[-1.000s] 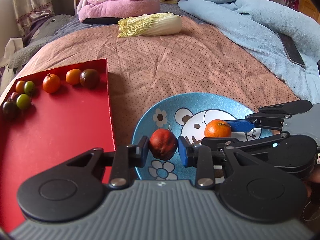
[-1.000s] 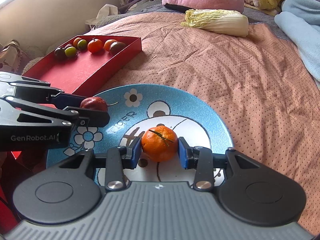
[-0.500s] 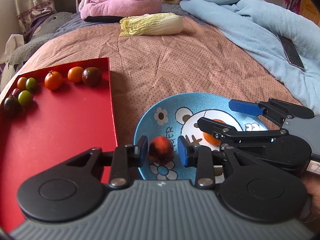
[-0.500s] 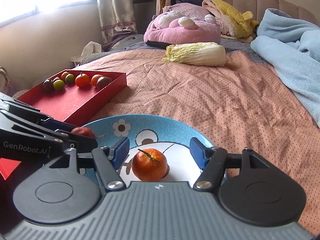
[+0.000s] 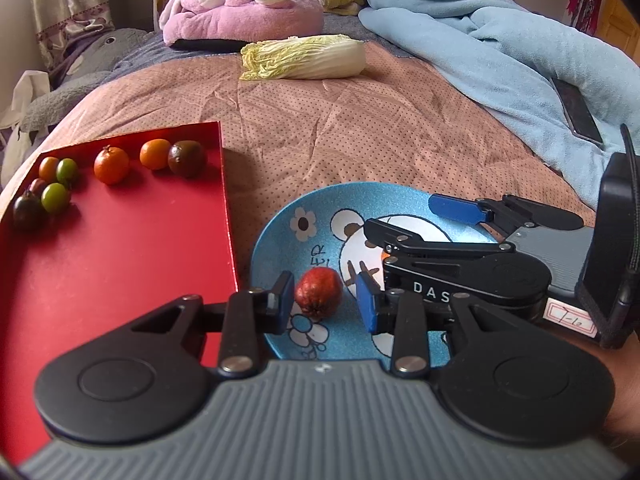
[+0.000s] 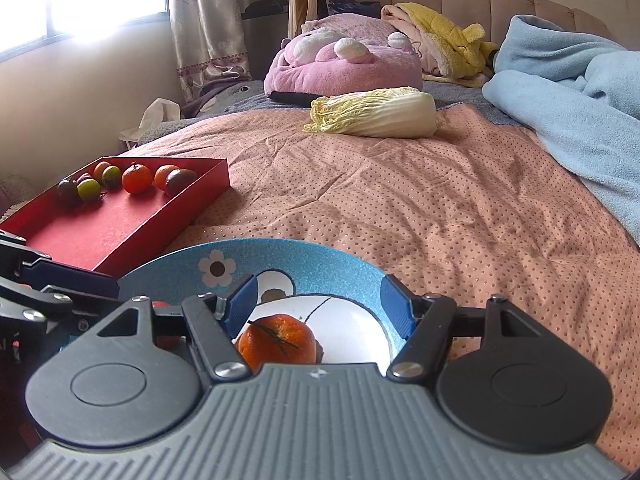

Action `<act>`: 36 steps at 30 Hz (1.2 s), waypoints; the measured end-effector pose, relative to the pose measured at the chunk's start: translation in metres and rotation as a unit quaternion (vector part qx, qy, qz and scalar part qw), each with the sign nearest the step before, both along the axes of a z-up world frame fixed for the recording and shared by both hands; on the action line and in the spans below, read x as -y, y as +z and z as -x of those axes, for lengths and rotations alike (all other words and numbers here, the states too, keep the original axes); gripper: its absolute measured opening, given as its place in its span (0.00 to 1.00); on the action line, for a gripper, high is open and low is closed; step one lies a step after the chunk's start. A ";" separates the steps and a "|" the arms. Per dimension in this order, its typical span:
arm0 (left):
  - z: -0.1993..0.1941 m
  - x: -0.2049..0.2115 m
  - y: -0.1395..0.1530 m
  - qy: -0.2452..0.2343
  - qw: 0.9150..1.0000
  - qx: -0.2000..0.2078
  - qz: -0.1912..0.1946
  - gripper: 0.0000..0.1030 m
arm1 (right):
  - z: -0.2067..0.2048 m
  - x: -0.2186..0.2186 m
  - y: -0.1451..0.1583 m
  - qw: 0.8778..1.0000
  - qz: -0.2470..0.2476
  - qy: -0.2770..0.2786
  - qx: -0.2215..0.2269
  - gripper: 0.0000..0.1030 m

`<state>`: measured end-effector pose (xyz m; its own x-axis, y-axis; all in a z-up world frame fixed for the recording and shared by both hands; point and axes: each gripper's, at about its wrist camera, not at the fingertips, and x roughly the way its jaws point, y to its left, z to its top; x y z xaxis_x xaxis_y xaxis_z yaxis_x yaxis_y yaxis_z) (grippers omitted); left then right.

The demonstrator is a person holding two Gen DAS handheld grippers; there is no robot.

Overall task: Organize fruits
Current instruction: 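Open the right tool to set the tangerine on the blue plate, then lower the red fruit onto the blue plate and open the left tool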

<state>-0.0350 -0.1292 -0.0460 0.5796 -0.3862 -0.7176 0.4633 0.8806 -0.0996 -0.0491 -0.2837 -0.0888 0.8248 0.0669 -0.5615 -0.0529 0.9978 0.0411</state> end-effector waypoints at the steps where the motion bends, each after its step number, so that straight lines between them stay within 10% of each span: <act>1: 0.000 0.000 0.000 0.000 1.000 0.001 -0.001 0.36 | -0.003 -0.002 -0.001 1.000 0.002 0.005 -0.004 0.71; 36: -0.022 -0.067 0.025 0.135 0.990 0.013 0.043 0.54 | 0.032 -0.032 0.068 0.992 0.005 0.123 0.000 0.90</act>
